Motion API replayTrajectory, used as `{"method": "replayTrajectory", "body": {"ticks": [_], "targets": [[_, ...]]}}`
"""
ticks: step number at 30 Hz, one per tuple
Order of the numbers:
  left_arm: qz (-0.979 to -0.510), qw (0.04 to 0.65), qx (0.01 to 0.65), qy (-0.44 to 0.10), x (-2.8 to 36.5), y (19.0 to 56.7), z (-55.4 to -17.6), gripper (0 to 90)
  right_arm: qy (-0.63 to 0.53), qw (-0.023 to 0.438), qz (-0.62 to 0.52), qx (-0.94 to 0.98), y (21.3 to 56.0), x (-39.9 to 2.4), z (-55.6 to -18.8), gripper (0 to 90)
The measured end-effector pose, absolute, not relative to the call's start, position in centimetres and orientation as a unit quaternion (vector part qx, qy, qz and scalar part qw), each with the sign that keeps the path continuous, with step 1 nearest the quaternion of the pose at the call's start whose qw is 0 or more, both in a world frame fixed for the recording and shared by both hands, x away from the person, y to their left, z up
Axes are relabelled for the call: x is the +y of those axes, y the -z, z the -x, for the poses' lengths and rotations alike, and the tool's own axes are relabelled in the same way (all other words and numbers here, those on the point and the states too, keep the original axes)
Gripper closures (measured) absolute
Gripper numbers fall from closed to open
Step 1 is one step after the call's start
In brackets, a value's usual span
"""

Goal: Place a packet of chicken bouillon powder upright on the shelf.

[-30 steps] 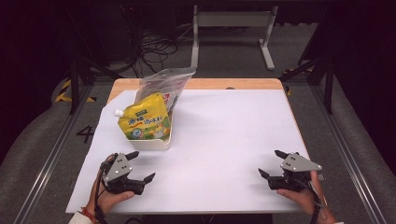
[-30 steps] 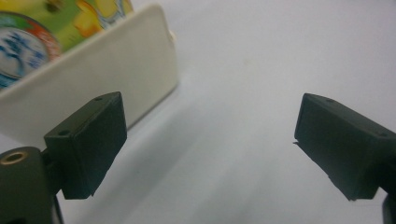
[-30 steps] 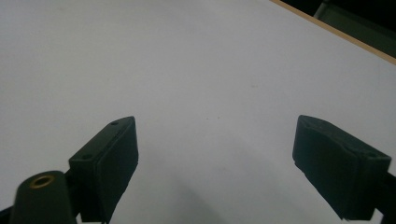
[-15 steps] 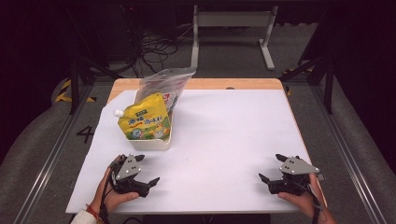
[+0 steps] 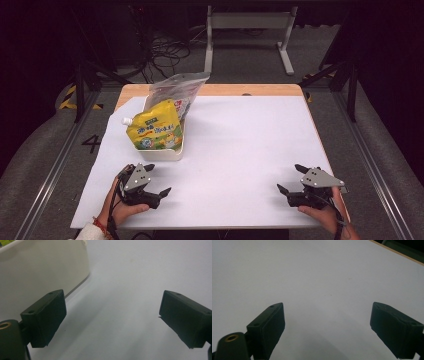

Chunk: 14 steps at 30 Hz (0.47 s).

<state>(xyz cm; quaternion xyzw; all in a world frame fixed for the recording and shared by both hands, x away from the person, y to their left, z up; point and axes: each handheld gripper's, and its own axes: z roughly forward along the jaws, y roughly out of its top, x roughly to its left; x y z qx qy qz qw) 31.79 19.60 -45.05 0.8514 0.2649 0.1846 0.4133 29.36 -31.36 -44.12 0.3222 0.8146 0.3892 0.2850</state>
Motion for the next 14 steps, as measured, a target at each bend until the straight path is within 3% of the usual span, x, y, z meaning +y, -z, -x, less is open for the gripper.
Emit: {"method": "replayTrajectory", "body": {"ticks": [14], "targets": [[-0.848, 0.418, 0.268, -0.188, 19.57, 44.96, -32.13, 8.3, -0.390, 0.283, -0.321, 0.815, 44.16, -31.27, -29.19, 11.6]]}}
